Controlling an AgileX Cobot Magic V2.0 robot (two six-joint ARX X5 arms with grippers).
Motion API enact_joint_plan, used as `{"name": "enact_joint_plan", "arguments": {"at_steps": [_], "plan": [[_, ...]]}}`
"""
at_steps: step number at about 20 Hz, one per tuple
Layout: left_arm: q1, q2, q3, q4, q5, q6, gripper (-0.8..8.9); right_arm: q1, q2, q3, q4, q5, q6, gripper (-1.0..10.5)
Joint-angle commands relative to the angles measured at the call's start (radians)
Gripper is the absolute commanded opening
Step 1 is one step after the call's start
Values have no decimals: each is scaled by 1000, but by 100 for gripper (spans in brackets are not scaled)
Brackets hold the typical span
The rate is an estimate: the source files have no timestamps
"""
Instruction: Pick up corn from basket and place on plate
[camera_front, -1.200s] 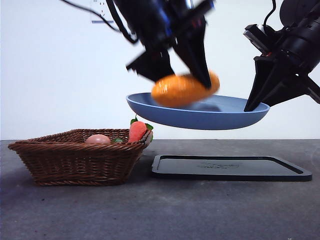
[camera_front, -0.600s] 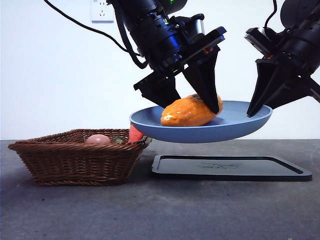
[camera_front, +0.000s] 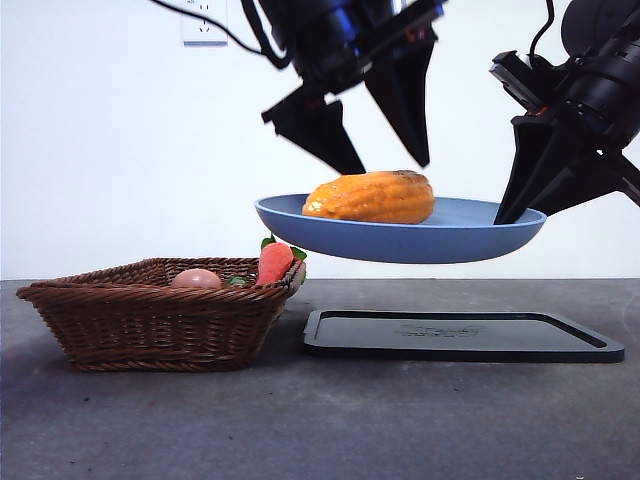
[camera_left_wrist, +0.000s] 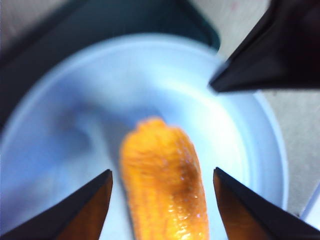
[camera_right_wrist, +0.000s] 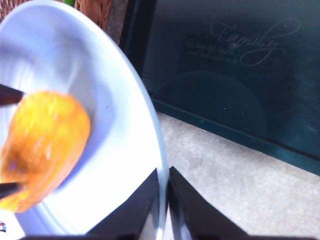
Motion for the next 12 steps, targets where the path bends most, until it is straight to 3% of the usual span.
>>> {"name": "enact_joint_plan", "arguments": {"at_steps": [1, 7, 12], "plan": [[0, 23, 64, -39, -11, 33, 330, 3, 10, 20, 7, -11, 9, 2], [39, 23, 237, -179, -14, 42, 329, -36, 18, 20, 28, -10, 19, 2], [88, 23, 405, -286, -14, 42, 327, -124, 106, 34, 81, -10, 41, 2]]}}
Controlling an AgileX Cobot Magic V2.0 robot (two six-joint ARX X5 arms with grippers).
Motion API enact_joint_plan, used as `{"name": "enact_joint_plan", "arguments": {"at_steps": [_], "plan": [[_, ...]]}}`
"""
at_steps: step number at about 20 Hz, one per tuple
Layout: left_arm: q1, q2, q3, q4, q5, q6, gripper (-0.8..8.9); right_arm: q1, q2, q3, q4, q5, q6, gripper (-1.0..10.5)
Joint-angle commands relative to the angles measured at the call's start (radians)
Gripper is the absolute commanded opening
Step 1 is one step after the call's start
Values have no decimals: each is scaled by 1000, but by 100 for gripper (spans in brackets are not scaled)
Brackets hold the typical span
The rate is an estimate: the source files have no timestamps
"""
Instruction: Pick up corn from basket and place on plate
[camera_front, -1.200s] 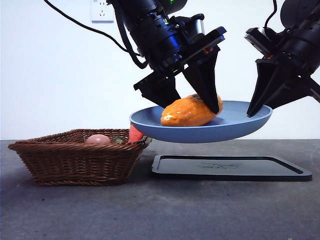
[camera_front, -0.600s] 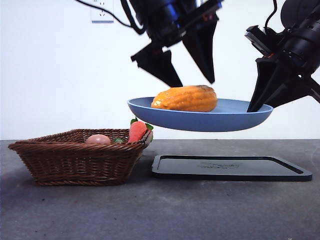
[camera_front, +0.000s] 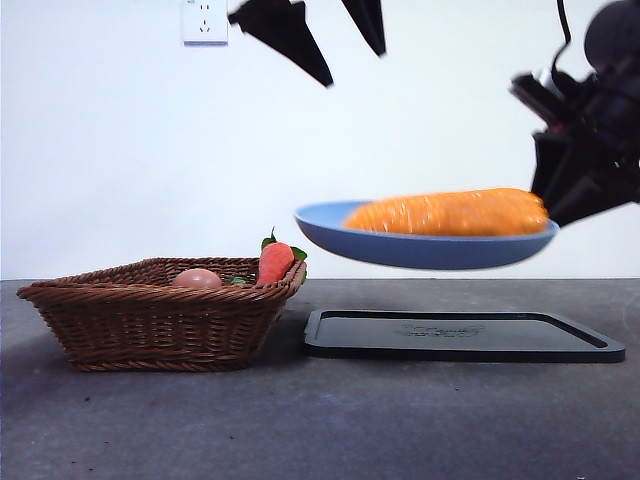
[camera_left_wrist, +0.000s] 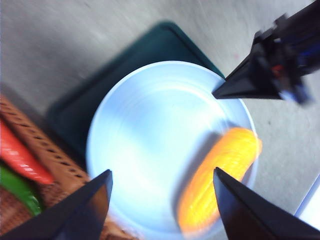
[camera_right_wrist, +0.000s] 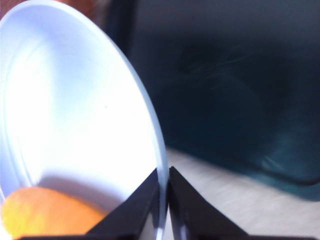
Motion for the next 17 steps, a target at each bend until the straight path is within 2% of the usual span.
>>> {"name": "enact_joint_plan", "arguments": {"at_steps": [1, 4, 10, 14, 17], "plan": [[9, 21, 82, -34, 1, 10, 327, -28, 73, 21, 45, -8, 24, 2], [20, 21, 135, -80, 1, 10, 326, -62, 175, 52, 99, -8, 48, 2], [21, 18, 146, -93, 1, 10, 326, -75, 378, 246, 74, -1, 47, 2], [24, 18, 146, -92, 1, 10, 326, -74, 418, 279, 58, 13, 27, 2], [30, 18, 146, -92, 1, 14, 326, -73, 421, 278, 12, 45, -16, 2]]}}
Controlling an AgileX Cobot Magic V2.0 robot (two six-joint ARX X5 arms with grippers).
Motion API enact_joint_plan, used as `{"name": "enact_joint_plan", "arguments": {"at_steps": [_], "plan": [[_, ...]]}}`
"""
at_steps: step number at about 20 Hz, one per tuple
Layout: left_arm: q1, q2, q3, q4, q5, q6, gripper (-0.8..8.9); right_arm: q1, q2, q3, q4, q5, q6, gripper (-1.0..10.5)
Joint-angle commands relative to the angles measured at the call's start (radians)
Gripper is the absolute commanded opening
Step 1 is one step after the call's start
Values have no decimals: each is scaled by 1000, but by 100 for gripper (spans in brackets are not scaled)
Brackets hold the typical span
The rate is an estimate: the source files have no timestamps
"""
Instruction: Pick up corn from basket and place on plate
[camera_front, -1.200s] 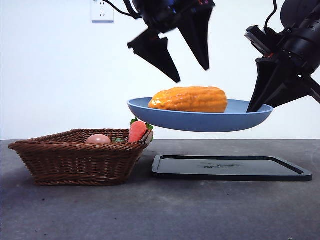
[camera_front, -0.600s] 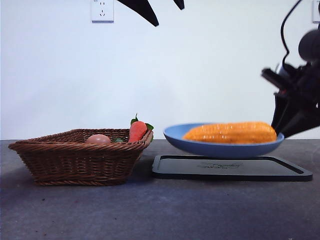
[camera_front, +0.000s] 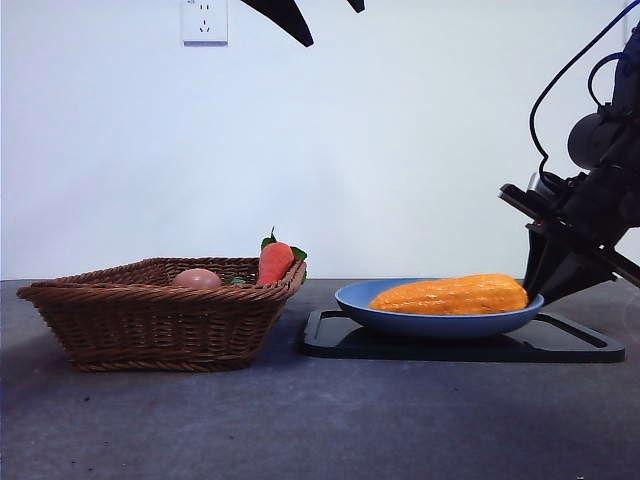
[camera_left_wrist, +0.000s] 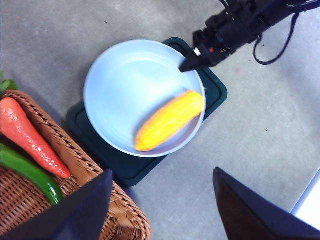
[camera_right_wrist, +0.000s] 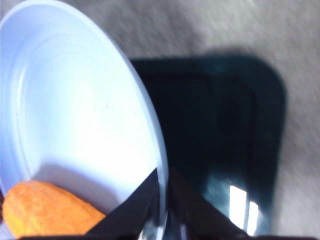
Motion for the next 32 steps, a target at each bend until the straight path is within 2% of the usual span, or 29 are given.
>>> {"name": "enact_joint_plan", "arguments": {"at_steps": [1, 3, 6, 10, 14, 17, 21, 27, 28, 30, 32], "plan": [[0, 18, 29, 5, 2, 13, 326, 3, 23, 19, -24, 29, -41, 2], [0, 18, 29, 5, 2, 13, 326, 7, 24, 16, -37, 84, -62, 2], [0, 18, 29, 5, 2, 13, 325, 12, 29, 14, -28, 110, -64, 17], [3, 18, 29, 5, 2, 13, 325, 7, -3, 23, -27, 109, -87, 248], [14, 18, 29, -12, 1, 18, 325, -13, -90, 45, -80, 103, -97, 263], [35, 14, 29, -32, 2, 27, 306, -24, -212, 47, -140, 101, -133, 263], [85, -19, 29, -42, 2, 32, 276, -26, -421, 47, -241, 101, -187, 236], [190, -126, 28, -107, 11, 55, 104, -25, -797, 30, -337, 101, -235, 43], [206, -145, 27, -109, 45, 61, 65, -25, -857, 18, -344, 101, -244, -1], [242, -182, 23, -113, 138, 77, 3, -25, -978, -21, -351, 101, -245, 1], [253, -215, 9, -115, 162, 84, 4, -25, -1081, -74, -351, 102, -245, 1]]}}
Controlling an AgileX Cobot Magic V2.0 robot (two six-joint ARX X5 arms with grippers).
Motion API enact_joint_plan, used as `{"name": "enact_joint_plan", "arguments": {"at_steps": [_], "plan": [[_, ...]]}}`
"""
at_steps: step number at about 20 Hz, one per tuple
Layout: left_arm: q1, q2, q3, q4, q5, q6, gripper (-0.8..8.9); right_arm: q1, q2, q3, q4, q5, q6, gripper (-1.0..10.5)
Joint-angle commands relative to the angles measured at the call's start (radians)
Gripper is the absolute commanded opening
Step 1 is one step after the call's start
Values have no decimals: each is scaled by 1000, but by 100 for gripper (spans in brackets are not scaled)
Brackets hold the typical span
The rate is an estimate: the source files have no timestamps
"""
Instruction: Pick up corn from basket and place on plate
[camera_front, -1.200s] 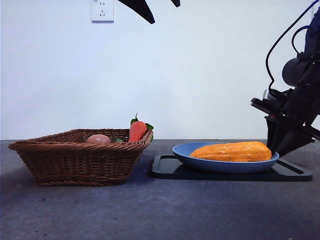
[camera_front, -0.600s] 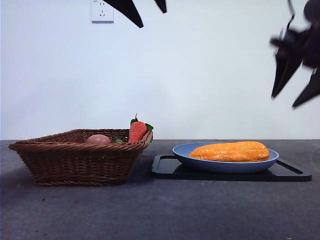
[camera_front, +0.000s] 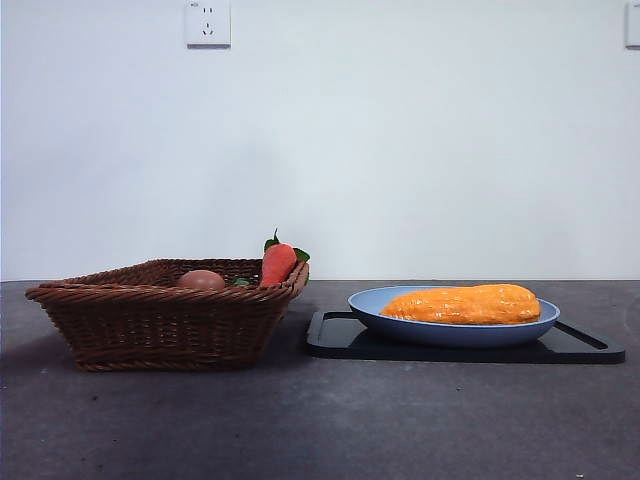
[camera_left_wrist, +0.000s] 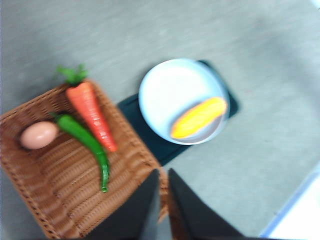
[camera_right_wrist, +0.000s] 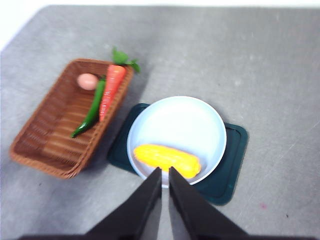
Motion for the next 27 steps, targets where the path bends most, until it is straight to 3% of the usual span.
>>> {"name": "enact_joint_plan", "arguments": {"at_steps": [1, 5, 8, 14, 16, 18, 22, 24, 27], "plan": [[-2, -36, -14, 6, 13, 28, 4, 1, -101, -63, 0, 6, -14, 1], [-2, -190, -262, 106, 13, 18, 4, 0, -283, -250, 7, 35, -7, 2], [0, -388, -578, 296, 0, -31, 4, -1, -400, -404, 54, 41, 2, 1], [0, -785, -1099, 577, -225, -139, 4, -1, -568, -703, 316, 35, 87, 1], [0, -900, -1236, 663, -276, -166, 4, -1, -603, -782, 441, 40, 153, 2], [0, -1001, -1358, 763, -313, -212, 4, -1, -622, -836, 571, 117, 259, 2], [0, -1173, -1594, 961, -426, -260, 4, -1, -623, -926, 760, 253, 229, 2], [0, -1233, -1677, 1059, -430, -298, 4, -1, -619, -954, 757, 271, 246, 2], [0, -1243, -1679, 1057, -434, -298, 4, -1, -619, -954, 753, 270, 249, 2]]}}
